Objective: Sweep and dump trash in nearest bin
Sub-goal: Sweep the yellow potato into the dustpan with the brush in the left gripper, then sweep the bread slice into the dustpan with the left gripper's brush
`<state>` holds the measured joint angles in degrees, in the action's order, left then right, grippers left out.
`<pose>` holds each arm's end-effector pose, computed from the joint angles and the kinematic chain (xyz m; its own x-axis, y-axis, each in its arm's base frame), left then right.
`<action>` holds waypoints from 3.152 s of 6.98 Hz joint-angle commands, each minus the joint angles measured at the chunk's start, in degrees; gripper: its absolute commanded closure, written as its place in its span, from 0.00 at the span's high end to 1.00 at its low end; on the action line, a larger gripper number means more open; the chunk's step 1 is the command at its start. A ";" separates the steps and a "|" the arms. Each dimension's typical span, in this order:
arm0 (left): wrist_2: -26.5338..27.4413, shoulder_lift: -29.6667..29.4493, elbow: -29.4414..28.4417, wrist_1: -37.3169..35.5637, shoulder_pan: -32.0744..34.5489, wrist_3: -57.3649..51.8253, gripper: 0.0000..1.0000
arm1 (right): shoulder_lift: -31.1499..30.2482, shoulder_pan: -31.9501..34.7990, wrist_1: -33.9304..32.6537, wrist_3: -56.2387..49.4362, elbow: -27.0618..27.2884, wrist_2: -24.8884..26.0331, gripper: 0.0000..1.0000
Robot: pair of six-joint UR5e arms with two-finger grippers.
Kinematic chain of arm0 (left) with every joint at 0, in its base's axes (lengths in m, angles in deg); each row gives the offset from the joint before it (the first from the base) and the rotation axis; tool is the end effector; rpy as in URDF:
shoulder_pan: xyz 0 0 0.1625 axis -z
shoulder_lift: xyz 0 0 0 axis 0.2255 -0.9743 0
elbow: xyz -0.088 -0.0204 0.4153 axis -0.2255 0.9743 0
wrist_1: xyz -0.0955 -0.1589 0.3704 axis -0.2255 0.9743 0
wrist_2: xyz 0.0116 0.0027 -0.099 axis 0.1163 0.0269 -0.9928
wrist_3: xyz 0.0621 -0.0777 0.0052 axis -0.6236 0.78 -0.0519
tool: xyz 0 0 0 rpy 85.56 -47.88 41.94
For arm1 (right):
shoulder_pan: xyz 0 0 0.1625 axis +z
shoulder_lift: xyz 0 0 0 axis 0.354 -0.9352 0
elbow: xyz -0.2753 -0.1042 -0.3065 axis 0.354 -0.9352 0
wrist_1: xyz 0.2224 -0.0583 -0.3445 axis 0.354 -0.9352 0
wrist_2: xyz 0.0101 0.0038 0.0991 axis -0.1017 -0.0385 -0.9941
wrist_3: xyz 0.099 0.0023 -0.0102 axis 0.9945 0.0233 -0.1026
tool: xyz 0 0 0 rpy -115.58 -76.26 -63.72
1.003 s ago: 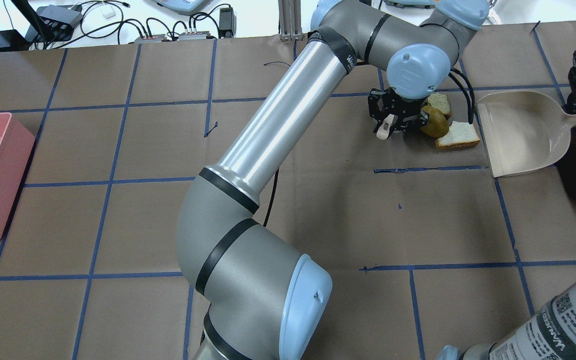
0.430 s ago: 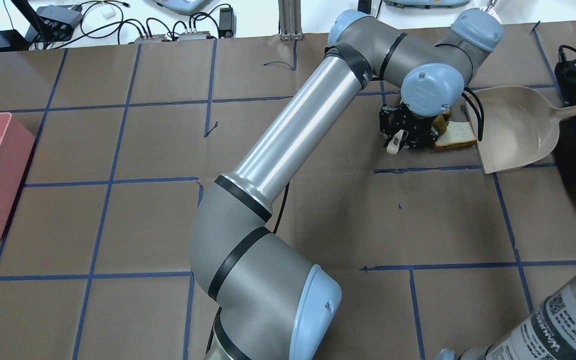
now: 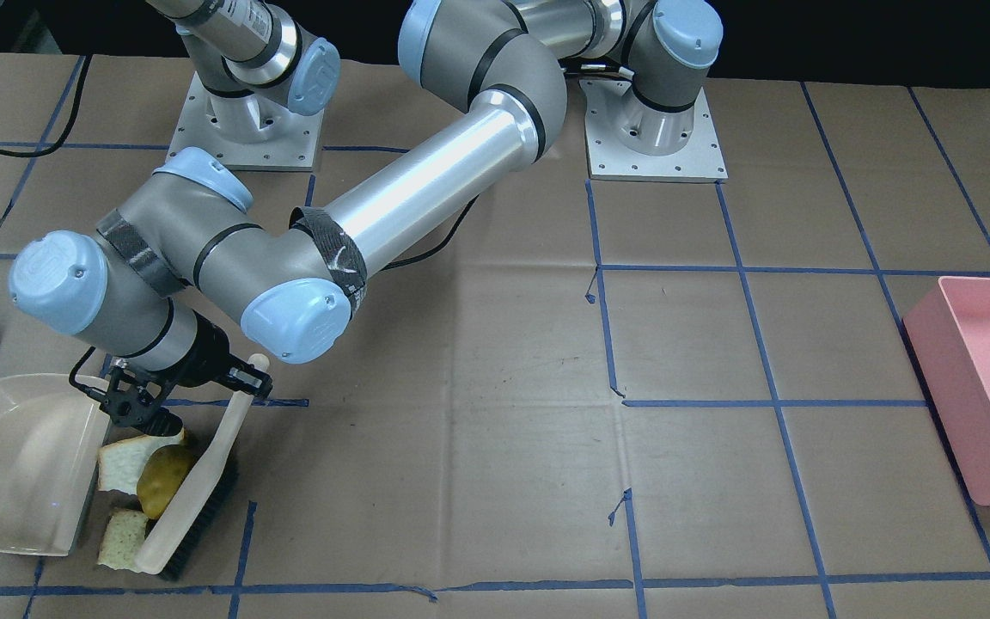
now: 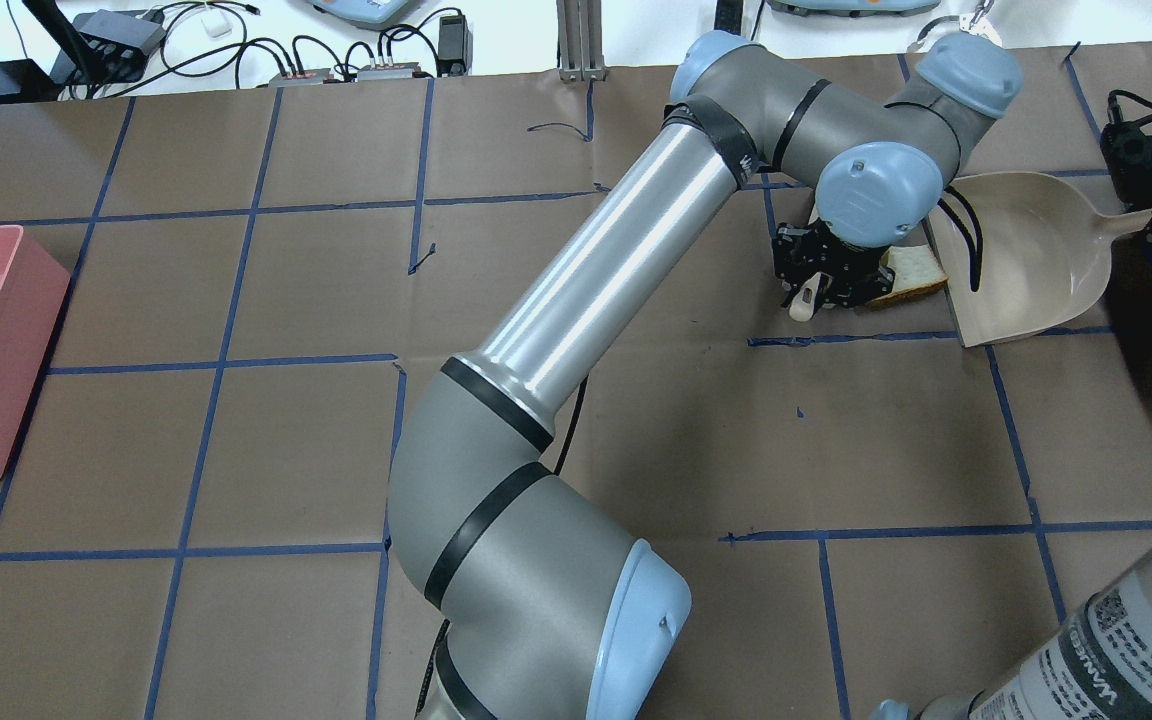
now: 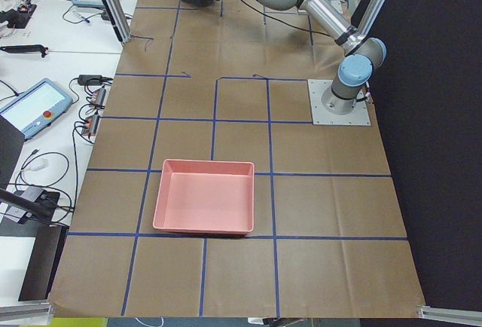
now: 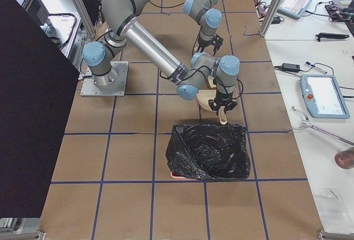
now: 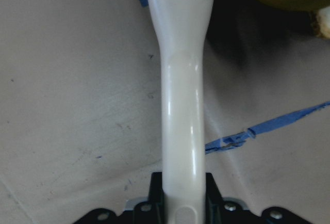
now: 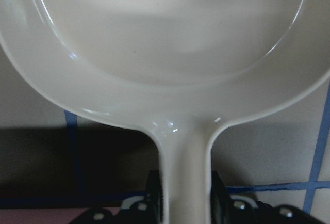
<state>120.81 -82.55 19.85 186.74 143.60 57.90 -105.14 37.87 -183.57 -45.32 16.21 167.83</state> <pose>-0.6577 -0.5767 0.2341 -0.8917 0.4300 -0.1415 0.4039 0.8968 0.1806 -0.2476 -0.6379 0.2504 -0.0134 -0.9976 0.0679 -0.9828 0.0256 0.1830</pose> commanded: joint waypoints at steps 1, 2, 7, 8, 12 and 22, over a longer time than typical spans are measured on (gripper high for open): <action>-1.70 -0.11 -0.36 -1.04 0.91 0.50 0.00 | 0.01 0.02 0.12 0.22 -0.09 0.09 0.05; -6.75 -0.38 -0.37 -2.09 1.09 0.50 0.00 | -0.08 0.02 0.12 0.22 -0.09 0.09 0.05; -22.15 -3.45 -5.02 -5.26 1.53 2.77 0.00 | -0.08 0.02 0.21 0.22 -0.09 0.00 0.05; -25.31 -3.45 -5.02 -5.26 1.53 2.87 0.00 | -0.08 0.02 0.21 0.22 -0.09 0.00 0.05; -39.76 -3.64 -6.59 -7.37 1.27 6.02 0.00 | -0.08 0.02 0.21 0.22 -0.09 0.00 0.05; -27.63 -2.93 -6.25 3.79 3.99 34.95 0.00 | 0.18 0.37 0.30 0.22 0.00 -1.75 0.05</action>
<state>92.99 -85.10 13.61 190.55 147.52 91.15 -105.02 38.21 -183.28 -45.03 16.21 166.17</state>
